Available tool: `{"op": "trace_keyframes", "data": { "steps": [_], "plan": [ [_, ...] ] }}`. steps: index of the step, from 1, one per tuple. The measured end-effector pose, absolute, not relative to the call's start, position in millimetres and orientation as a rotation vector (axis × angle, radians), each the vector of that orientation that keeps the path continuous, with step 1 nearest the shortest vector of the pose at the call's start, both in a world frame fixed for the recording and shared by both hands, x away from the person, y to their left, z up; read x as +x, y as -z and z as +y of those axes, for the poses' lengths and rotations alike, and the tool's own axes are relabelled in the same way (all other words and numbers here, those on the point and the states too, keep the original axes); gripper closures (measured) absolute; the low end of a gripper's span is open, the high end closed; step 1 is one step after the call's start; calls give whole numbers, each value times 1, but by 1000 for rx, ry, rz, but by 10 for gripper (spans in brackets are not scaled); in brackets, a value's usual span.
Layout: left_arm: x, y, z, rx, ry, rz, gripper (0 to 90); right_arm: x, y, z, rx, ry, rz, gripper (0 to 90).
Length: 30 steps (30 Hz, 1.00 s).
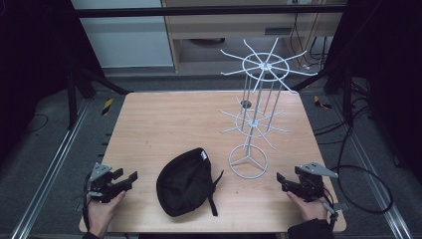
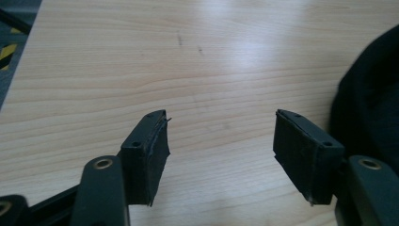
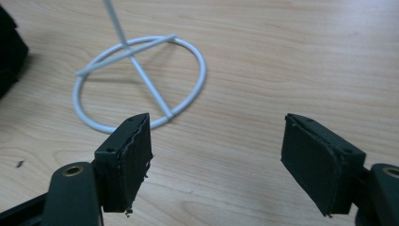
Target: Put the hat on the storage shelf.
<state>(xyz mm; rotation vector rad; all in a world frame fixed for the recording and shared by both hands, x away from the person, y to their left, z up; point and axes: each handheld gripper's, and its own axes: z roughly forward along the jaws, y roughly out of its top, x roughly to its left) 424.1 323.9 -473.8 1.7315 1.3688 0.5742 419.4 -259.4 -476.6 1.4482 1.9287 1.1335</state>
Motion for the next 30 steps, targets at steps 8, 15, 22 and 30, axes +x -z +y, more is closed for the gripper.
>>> {"op": "trace_keyframes", "data": {
  "steps": [8,15,22,30],
  "plan": [
    [413,469,296,1828,-529,1313,322,410,471,-241,1325,-1197,1996,326],
    [410,468,284,1883,-499,1292,277,407,467,-210,1259,-1230,2074,333],
    [406,465,277,1891,-492,1268,288,402,457,-181,1163,-1289,2121,378],
    [401,464,270,1894,-464,1255,332,403,450,-145,1066,-1327,2216,393]
  ]
}}
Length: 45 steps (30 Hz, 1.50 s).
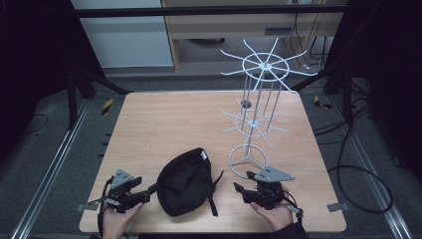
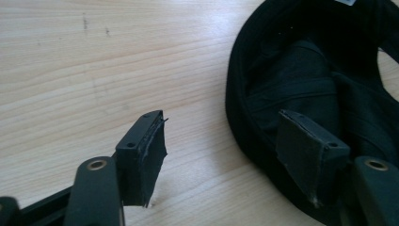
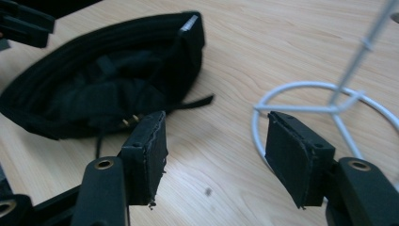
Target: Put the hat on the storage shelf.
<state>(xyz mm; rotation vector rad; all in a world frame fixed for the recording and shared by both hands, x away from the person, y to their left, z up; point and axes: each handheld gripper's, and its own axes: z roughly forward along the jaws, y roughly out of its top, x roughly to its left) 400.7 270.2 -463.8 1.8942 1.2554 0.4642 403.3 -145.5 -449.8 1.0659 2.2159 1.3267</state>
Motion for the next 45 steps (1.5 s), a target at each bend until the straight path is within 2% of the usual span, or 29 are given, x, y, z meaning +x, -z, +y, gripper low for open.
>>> {"op": "trace_keyframes", "data": {
  "steps": [4,18,30,37,41,45],
  "plan": [
    [398,463,266,1892,-450,1245,350,406,446,-131,1054,-1342,2222,391],
    [396,466,254,1907,-393,1236,423,433,436,-76,1025,-1311,2251,474],
    [402,475,248,1970,-325,1274,559,467,456,-51,1102,-1210,2285,490],
    [404,479,247,1990,-309,1291,601,476,465,-46,1123,-1189,2323,532],
    [405,481,246,2001,-303,1301,612,481,470,-43,1140,-1171,2351,601],
    [406,484,244,2012,-305,1311,618,482,474,-41,1132,-1114,2368,740]
  ]
}}
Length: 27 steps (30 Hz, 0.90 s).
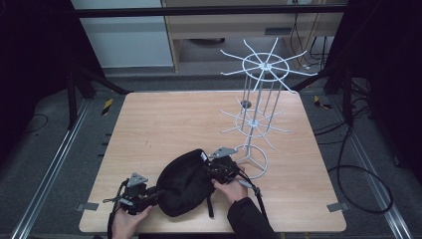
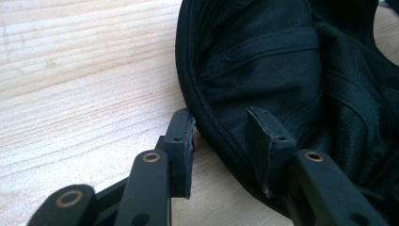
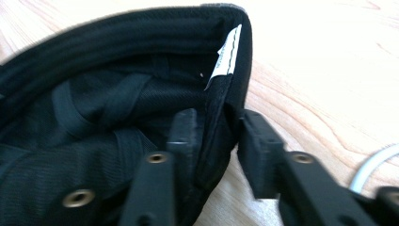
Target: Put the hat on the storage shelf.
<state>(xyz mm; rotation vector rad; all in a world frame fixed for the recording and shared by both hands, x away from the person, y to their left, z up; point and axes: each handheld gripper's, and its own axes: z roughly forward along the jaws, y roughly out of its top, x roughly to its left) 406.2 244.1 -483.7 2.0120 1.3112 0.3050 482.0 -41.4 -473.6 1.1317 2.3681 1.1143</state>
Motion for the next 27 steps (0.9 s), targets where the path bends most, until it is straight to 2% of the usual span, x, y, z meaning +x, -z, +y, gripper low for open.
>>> {"op": "trace_keyframes", "data": {
  "steps": [2,4,13,17,27],
  "plan": [
    [407,485,243,2023,-306,1318,630,481,473,-42,1124,-1113,2368,803],
    [408,486,243,2028,-303,1325,651,478,472,-42,1120,-1118,2362,824],
    [416,483,245,1994,-314,1337,768,461,448,-50,972,-1310,2278,831],
    [424,481,242,1968,-342,1344,792,446,431,-51,833,-1397,2240,831],
    [448,482,230,1905,-397,1349,799,430,416,-47,659,-1469,2235,831]
  ]
}}
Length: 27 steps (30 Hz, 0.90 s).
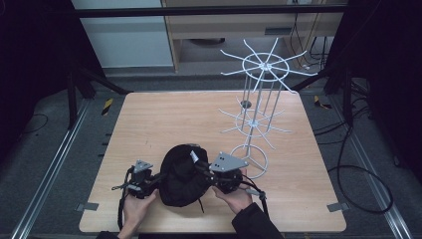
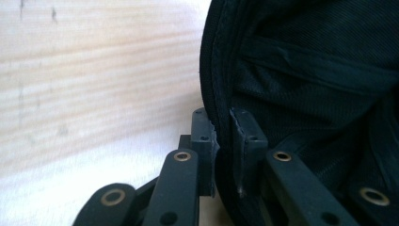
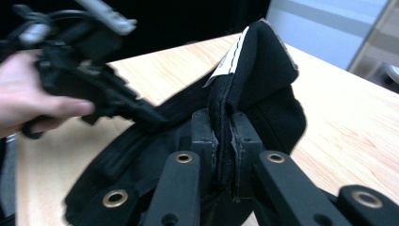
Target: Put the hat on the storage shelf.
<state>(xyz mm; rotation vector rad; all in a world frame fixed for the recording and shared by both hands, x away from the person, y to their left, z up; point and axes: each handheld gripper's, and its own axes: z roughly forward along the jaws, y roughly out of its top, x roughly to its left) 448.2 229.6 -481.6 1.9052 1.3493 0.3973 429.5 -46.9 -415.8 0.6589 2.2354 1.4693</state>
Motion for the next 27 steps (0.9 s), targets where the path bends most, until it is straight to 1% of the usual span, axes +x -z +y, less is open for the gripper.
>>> {"op": "trace_keyframes", "data": {
  "steps": [5,14,17,18,19,20,21,22,27],
  "plan": [
    [458,485,224,1889,-423,1326,797,421,420,-50,590,-1472,2281,831],
    [461,487,220,1894,-435,1288,782,412,442,-64,583,-1430,2354,831],
    [460,486,221,1897,-428,1271,753,410,446,-67,596,-1414,2350,831],
    [459,485,222,1896,-421,1268,718,409,448,-69,605,-1405,2345,831],
    [459,484,223,1891,-417,1267,718,409,448,-69,605,-1405,2345,831],
    [458,483,224,1887,-404,1266,677,409,449,-70,607,-1382,2341,831],
    [458,482,225,1887,-393,1265,677,409,449,-70,607,-1382,2341,831],
    [458,481,226,1888,-383,1268,653,409,450,-70,610,-1374,2338,831],
    [453,466,237,1866,-388,1257,587,409,454,-71,628,-1314,2321,830]
  ]
}}
